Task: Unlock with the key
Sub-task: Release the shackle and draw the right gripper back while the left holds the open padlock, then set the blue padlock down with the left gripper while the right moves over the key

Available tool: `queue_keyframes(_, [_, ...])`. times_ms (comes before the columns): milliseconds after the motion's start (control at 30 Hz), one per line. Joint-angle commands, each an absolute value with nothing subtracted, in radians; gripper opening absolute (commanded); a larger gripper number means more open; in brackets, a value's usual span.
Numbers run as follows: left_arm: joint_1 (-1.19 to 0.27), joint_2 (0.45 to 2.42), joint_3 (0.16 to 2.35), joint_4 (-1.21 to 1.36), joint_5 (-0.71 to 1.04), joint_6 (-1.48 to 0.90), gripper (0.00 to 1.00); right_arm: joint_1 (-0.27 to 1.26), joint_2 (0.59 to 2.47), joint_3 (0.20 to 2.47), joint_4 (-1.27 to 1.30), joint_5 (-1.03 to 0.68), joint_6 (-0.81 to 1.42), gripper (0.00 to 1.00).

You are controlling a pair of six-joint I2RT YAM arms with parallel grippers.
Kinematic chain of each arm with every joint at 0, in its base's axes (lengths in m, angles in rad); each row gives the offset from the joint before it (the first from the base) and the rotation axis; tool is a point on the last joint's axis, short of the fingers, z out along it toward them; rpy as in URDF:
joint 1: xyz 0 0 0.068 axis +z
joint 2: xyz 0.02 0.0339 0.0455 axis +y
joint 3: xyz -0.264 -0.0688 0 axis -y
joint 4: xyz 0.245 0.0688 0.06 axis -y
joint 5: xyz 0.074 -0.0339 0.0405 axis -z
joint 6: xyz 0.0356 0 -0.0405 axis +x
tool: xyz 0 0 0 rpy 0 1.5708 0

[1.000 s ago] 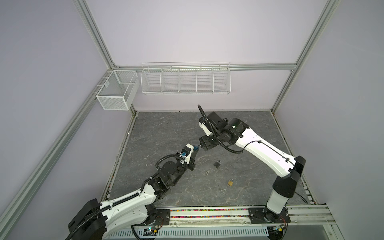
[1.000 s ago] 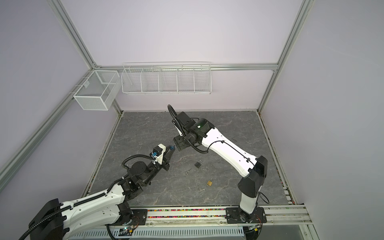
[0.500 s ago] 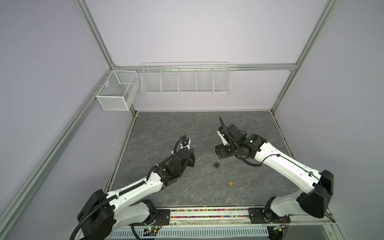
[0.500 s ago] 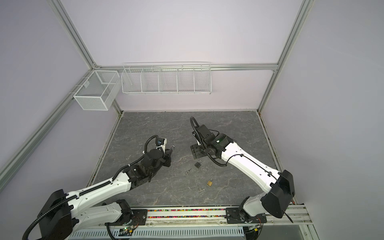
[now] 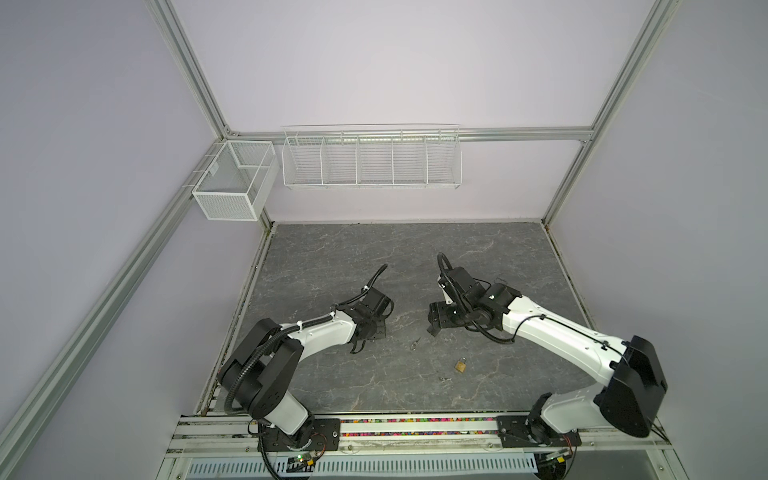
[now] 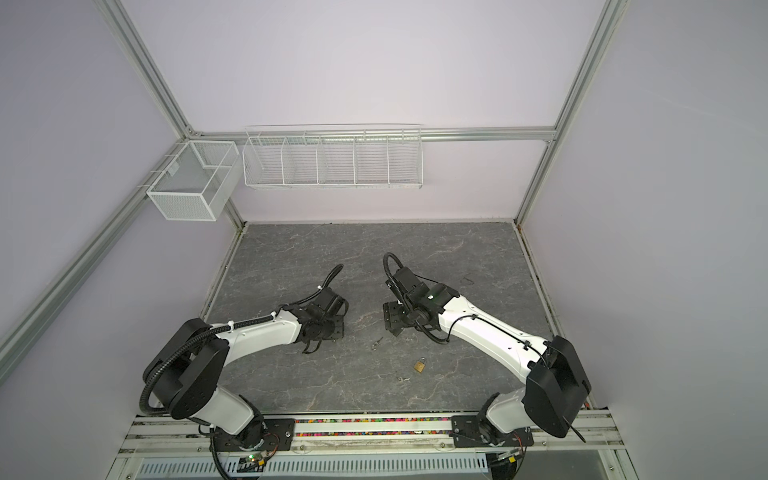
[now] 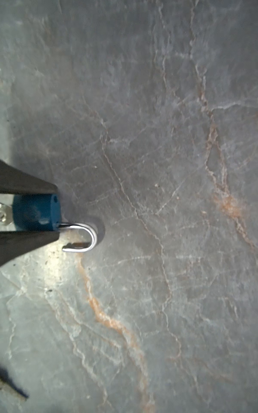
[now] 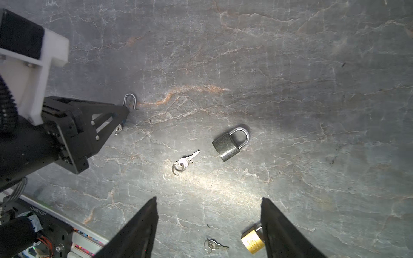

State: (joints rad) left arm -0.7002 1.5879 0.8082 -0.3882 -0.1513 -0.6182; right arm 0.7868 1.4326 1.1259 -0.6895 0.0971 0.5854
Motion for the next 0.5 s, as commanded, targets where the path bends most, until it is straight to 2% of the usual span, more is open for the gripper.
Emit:
queue_keyframes(0, [-0.691, 1.625, 0.837, -0.476, -0.152, -0.668, 0.0, 0.791, 1.441, 1.117, -0.679, 0.08, 0.625, 0.74])
queue_keyframes(33, [-0.69, 1.626, 0.843, -0.485, -0.152, -0.672, 0.0, 0.796, 1.445, 1.121, -0.683, 0.08, 0.633, 0.74])
queue_keyframes(67, [-0.69, 1.626, 0.847, -0.489, -0.15, -0.675, 0.07, 0.8, 1.448, 1.123, -0.685, 0.079, 0.64, 0.74])
queue_keyframes(133, [-0.689, 1.607, 0.854, -0.496, -0.145, -0.683, 0.3, 0.809, 1.455, 1.133, -0.701, 0.077, 0.664, 0.74])
queue_keyframes(267, [-0.684, 1.564, 0.888, -0.542, -0.158, -0.677, 0.6, 0.83, 1.472, 1.147, -0.726, 0.065, 0.75, 0.71])
queue_keyframes(333, [-0.684, 1.529, 0.905, -0.56, -0.161, -0.673, 0.66, 0.851, 1.486, 1.15, -0.723, 0.057, 0.804, 0.71])
queue_keyframes(467, [-0.684, 1.422, 0.904, -0.564, -0.167, -0.687, 0.67, 0.902, 1.507, 1.121, -0.676, 0.064, 0.936, 0.7])
